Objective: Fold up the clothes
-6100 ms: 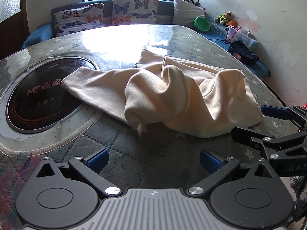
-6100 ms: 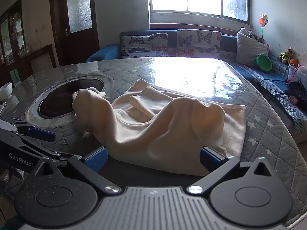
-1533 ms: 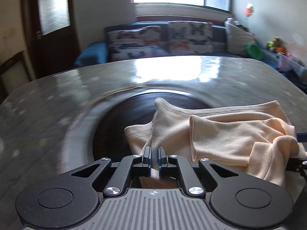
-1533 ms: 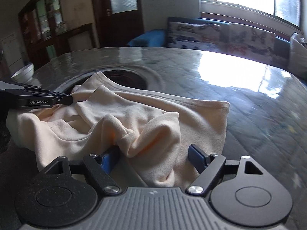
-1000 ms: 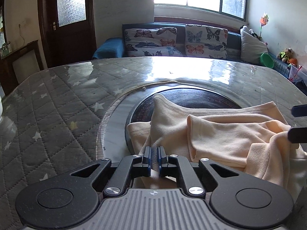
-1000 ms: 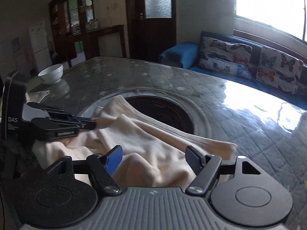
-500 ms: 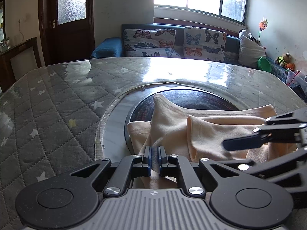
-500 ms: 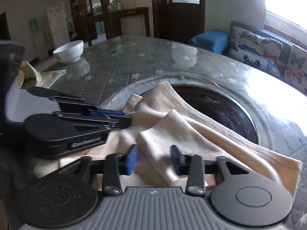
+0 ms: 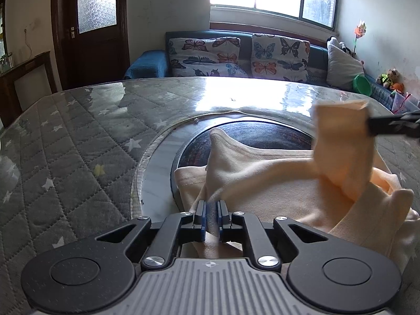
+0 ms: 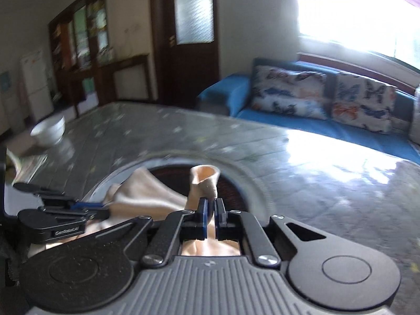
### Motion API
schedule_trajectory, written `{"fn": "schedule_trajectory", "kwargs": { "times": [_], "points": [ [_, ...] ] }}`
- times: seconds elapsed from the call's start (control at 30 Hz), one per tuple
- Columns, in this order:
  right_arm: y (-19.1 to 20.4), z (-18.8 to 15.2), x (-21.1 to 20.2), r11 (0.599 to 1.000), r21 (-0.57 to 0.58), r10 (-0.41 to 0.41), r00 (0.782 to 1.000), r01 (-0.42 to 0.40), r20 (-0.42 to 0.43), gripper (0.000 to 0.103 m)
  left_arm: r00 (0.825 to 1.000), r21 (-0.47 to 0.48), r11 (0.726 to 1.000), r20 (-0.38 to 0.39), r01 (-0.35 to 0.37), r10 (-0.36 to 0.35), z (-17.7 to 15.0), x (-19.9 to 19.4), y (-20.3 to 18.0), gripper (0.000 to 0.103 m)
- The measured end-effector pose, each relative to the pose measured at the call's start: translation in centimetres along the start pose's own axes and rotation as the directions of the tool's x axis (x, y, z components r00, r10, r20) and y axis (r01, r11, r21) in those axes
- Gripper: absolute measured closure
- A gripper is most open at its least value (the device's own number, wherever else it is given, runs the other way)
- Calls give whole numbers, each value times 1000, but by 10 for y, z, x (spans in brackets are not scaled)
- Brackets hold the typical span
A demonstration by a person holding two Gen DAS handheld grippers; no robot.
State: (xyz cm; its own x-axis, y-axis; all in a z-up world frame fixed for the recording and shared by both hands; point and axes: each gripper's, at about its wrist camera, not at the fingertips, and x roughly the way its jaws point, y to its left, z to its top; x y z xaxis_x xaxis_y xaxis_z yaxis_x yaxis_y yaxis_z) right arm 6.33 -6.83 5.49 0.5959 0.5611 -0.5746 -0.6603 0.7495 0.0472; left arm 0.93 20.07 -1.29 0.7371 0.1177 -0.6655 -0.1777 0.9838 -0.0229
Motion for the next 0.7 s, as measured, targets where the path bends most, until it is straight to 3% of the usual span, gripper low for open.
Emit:
{"fn": "schedule_trajectory", "kwargs": {
  "times": [0.1,0.17,0.27,0.4,0.5,0.63,0.7],
  "points": [
    [-18,-2,-20,999,30,-40,999,39,34,100,1000,31,1000,22,5,-6,6,-13,-5,80],
    [-29,-4,-32,997,50,-64,997,61,52,100,998,63,997,52,34,-37,10,-27,-14,59],
    [-45,-8,-45,993,76,-90,994,86,58,100,991,125,987,74,101,-111,13,-43,-31,57],
    [-58,-13,-46,992,102,-80,997,77,20,98,983,210,963,33,172,-182,10,-42,-63,57],
    [-62,-18,-40,991,131,-38,999,40,-22,91,978,231,951,-2,204,-209,6,-36,-79,57],
    [-62,-25,-20,987,161,0,997,12,-74,66,973,225,947,-50,229,-224,2,-24,-92,57],
    [-66,-28,-9,980,198,17,995,3,-99,64,971,220,946,-68,238,-228,-8,-18,-88,57]
  ]
}}
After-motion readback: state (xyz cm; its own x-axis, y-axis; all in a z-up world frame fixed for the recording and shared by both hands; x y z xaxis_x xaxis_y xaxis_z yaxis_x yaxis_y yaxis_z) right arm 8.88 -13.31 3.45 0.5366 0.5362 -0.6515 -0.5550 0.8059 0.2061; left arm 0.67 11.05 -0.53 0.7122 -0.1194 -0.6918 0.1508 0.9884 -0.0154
